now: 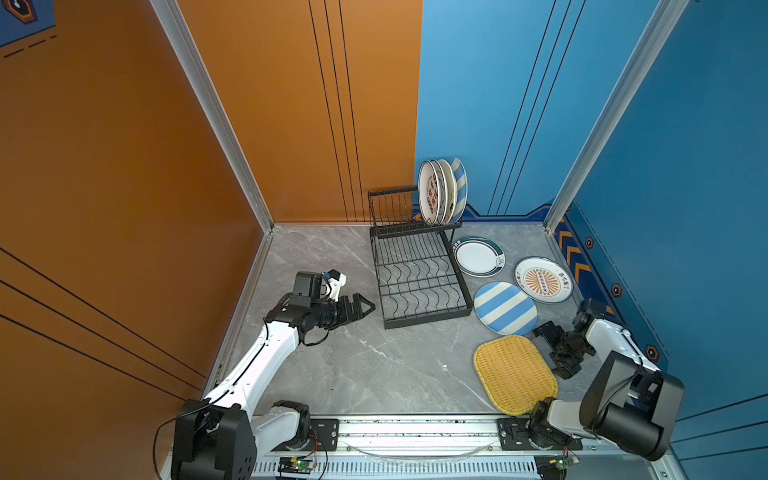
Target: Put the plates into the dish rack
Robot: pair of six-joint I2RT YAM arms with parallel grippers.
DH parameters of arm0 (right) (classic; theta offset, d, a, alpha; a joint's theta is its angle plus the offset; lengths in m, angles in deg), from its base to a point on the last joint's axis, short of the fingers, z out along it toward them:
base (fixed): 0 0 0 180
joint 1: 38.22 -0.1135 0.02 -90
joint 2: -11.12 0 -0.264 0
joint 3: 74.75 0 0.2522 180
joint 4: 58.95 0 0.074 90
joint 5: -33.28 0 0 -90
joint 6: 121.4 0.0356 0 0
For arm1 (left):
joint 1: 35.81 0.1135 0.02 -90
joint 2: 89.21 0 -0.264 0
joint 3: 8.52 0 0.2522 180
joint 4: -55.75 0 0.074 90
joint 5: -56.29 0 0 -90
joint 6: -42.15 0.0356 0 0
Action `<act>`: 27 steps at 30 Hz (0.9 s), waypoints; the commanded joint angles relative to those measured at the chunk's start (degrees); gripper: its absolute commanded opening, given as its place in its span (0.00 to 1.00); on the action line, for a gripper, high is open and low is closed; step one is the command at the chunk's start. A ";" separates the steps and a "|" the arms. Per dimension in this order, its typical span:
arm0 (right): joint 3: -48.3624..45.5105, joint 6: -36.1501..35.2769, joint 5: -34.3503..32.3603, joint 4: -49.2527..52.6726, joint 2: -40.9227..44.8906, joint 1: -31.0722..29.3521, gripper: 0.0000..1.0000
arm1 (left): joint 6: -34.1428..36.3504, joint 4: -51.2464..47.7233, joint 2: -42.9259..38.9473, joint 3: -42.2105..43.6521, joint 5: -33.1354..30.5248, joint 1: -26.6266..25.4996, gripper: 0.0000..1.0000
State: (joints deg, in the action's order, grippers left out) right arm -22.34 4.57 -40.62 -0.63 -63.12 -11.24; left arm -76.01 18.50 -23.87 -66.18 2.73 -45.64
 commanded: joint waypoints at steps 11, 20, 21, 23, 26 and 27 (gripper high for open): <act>-9.22 20.73 3.79 -0.13 14.37 -14.73 1.00 | -0.32 -0.51 -1.05 1.02 -0.49 -1.17 0.98; -9.01 30.25 2.39 -5.58 14.99 -28.41 1.00 | -0.66 -0.51 -0.48 0.07 -0.84 -3.35 0.98; -8.69 30.54 2.19 -5.80 14.68 -29.55 1.00 | -0.77 -0.50 -0.48 0.00 -0.93 -3.67 0.98; -7.80 30.49 2.00 -6.05 13.82 -31.41 1.00 | -1.11 -0.46 -0.72 0.03 -1.03 -4.43 0.98; -6.01 28.02 2.54 -6.67 11.87 -33.69 1.00 | -1.50 -0.49 -0.83 0.13 -1.09 -5.90 0.98; -5.15 25.69 3.11 -6.55 10.91 -33.91 1.00 | -1.56 -0.50 -0.79 0.13 -0.96 -6.42 0.98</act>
State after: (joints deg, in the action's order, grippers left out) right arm -30.49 32.48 -38.26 -5.83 -50.46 -43.87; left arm -77.01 18.52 -24.44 -65.72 2.34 -50.84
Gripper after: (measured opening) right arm 0.999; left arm 0.982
